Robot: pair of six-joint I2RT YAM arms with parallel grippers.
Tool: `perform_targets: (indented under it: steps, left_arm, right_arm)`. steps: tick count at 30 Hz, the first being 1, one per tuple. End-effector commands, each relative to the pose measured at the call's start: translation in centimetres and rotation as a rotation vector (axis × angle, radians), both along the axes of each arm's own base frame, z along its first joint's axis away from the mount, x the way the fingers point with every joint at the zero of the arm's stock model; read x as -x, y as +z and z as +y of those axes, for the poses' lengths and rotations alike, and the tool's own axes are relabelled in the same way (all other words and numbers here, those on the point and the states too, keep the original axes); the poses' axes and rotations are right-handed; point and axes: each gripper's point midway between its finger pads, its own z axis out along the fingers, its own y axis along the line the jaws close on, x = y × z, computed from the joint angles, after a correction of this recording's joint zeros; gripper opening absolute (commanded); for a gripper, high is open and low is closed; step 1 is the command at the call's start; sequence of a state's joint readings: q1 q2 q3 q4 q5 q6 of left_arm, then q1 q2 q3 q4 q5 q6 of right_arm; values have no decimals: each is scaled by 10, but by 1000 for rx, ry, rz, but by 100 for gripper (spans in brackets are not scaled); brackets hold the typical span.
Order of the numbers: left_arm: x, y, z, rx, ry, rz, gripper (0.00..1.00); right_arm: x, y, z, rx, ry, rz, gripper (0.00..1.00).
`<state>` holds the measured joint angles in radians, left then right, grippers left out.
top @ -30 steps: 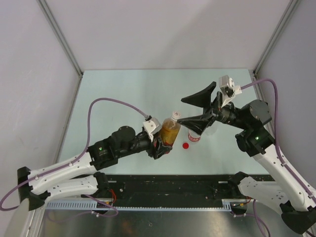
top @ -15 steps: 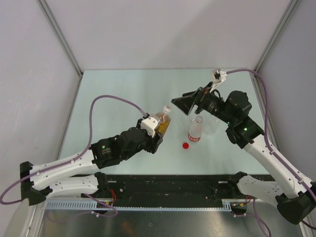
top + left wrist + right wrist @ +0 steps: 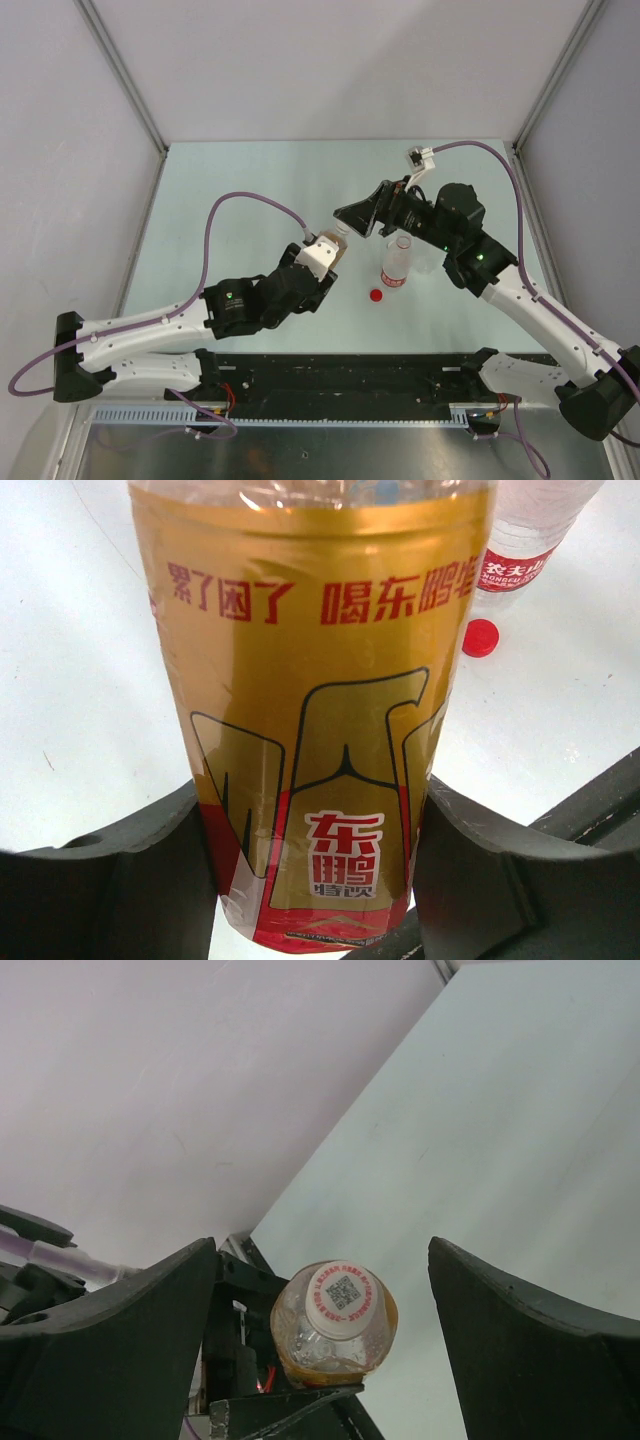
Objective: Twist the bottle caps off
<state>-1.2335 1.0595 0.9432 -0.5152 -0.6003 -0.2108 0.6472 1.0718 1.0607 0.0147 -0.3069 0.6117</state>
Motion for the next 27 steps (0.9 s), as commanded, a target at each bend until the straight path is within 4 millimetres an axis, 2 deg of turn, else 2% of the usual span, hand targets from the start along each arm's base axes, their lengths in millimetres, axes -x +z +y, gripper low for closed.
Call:
perform_targets:
  steps: [1,6,13,15,21,23,27]
  left_arm:
    - [-4,28,-2,62,36,-44,42]
    - [-3,29,-3,65,30,-43,42]
    - [-2,30,-4,65,25,-46,43]
    - [-2,30,-4,66,25,-46,43]
    - [-1,26,-4,59,23,-42,43]
    - [-1,25,-4,58,21,-40,43]
    - [3,21,-6,57,-6,-26,43]
  right_arm:
    - [2,-2,5,7,10,9,89]
    - [5,-18,11,47,36,48,84]
    - [13,-24,20,58,104,63,68]
    - [16,-25,22,55,120,68,61]
    - [20,-17,22,39,141,46,26]
    - [23,-14,22,38,153,31,19]
    - [31,1,22,17,188,-51,12]
